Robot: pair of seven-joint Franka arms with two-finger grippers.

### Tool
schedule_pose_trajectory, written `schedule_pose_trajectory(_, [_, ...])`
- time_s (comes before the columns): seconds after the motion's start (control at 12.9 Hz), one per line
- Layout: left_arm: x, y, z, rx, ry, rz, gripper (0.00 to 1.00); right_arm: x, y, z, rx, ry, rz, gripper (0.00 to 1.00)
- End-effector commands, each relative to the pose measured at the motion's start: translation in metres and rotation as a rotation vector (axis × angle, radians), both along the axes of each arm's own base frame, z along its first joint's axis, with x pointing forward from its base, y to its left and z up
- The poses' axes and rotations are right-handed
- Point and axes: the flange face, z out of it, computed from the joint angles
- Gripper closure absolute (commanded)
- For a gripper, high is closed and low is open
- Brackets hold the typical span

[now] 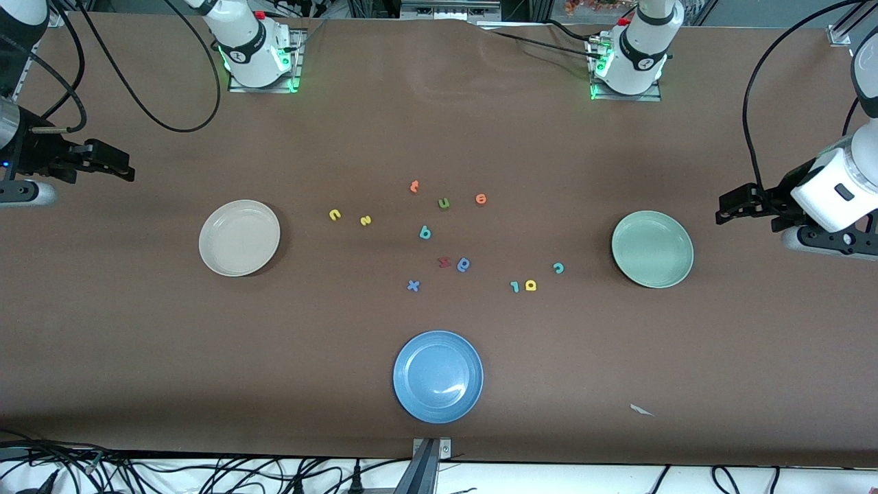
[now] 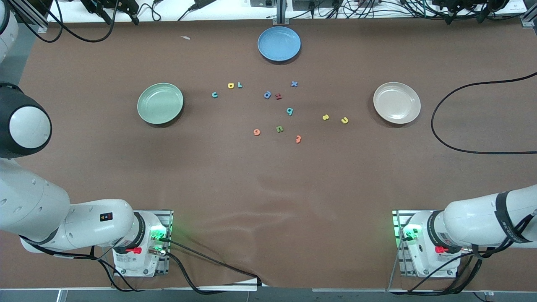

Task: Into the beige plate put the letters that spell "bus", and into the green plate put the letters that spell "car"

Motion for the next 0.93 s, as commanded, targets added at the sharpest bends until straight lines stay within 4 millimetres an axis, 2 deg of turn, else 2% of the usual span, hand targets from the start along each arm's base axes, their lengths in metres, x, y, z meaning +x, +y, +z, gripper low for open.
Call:
schedule_pose_trajectory(0.0, [0.0009,-0.0020,0.0034,0.010,0.006,-0.005,0.00,0.0014,-0.0019,0.0030,-0.003,0.001,0.002,0.00])
schedule_pose_trajectory(0.78, [0.0001,-0.0041,-0.0003,0.011,0.015,0.002,0.00,0.0018,-0.0016,0.0040,0.000,-0.003,0.002,0.00])
schedule_pose_trajectory(0.85, [0.0016,-0.0038,-0.0056,0.010,0.024,0.002,0.00,0.0020,-0.0014,0.0041,0.002,-0.005,0.000,0.00])
